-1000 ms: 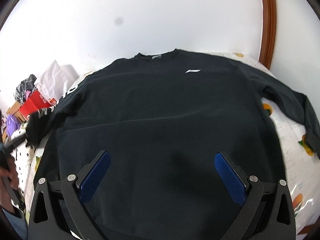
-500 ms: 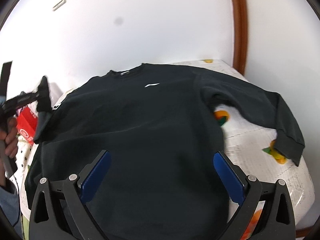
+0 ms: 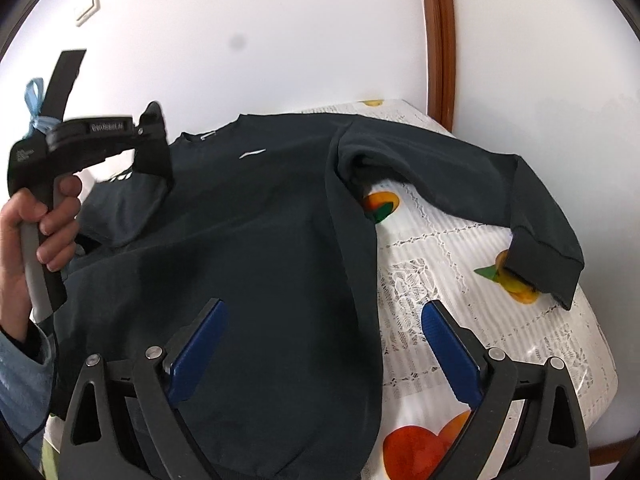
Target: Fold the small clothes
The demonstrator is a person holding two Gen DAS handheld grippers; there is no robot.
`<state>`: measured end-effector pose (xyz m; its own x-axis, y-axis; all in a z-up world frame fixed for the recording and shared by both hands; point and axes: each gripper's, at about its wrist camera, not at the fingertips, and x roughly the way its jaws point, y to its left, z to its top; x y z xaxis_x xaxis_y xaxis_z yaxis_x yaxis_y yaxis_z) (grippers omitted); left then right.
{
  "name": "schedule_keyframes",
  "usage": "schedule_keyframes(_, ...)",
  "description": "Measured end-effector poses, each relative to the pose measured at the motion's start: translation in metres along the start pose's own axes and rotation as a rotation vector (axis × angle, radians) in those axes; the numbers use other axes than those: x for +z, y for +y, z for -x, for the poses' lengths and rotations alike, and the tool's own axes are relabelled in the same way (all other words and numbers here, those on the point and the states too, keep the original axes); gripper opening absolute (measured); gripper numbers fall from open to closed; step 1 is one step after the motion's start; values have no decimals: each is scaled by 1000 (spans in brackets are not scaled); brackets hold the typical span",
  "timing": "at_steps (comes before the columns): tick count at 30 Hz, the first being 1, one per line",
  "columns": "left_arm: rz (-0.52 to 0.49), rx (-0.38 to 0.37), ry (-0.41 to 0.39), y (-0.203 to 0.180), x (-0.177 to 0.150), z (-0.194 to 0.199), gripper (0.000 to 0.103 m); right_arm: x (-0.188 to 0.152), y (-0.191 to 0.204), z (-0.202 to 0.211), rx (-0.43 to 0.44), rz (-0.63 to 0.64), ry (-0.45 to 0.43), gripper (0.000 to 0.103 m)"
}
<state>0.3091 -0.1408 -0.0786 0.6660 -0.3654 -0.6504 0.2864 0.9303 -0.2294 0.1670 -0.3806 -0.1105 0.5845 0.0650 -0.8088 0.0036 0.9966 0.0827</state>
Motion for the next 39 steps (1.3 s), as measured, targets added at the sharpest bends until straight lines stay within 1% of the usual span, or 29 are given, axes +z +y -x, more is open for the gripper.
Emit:
schedule_keyframes(1,7,-20,5,-3,1,1,20,-2,1,1,0,2,2,96)
schedule_keyframes(2,8,-28,8,-1,-1,5,27,-1,5,-1,8,7,5,96)
schedule_keyframes(3,0,-23,-4,1,-2,11,31,0,7,-2,15,10,7,96)
schedule_keyframes(4,-9,-10,-18,2,-3,16,38,2,13,-4,28,17,13,96)
schedule_keyframes(5,-20,11,-30,5,-4,22,48,4,19,-6,37,26,16,96)
schedule_keyframes(7,-33,61,-52,21,-10,41,57,8,30,-8,46,47,16,96)
schedule_keyframes(9,-23,81,-57,41,-10,46,57,16,47,-12,60,80,12,96)
schedule_keyframes(12,15,140,-53,84,-26,68,57,27,69,-18,84,108,12,96)
schedule_keyframes(13,17,169,-49,94,-30,72,58,33,77,-21,92,118,17,96)
schedule_keyframes(16,34,296,-31,135,-48,80,61,53,97,-37,91,144,19,96)
schedule_keyframes(19,92,381,15,182,-68,88,61,75,113,-60,59,170,25,96)
schedule_keyframes(22,132,472,72,224,-85,89,61,93,117,-86,15,188,40,96)
schedule_keyframes(23,139,489,90,236,-90,88,61,98,118,-93,-1,192,44,96)
schedule_keyframes(24,142,494,99,246,-92,86,61,103,118,-104,-22,198,49,96)
schedule_keyframes(28,145,496,130,272,-95,73,60,114,115,-141,-48,192,88,94)
schedule_keyframes(31,102,503,162,274,-94,60,59,119,111,-165,-53,164,122,93)
schedule_keyframes(32,85,511,166,275,-93,55,56,120,109,-175,-50,149,141,93)
schedule_keyframes(35,49,513,165,273,-90,46,48,125,108,-196,-34,119,158,90)
schedule_keyframes(36,45,511,158,274,-89,45,46,127,108,-203,-29,113,161,87)
schedule_keyframes(37,42,508,148,274,-88,44,41,129,109,-209,-25,109,165,81)
schedule_keyframes(38,45,499,138,275,-88,43,33,132,109,-215,-9,98,164,79)
schedule_keyframes(39,48,490,135,276,-88,42,29,135,111,-217,6,94,157,72)
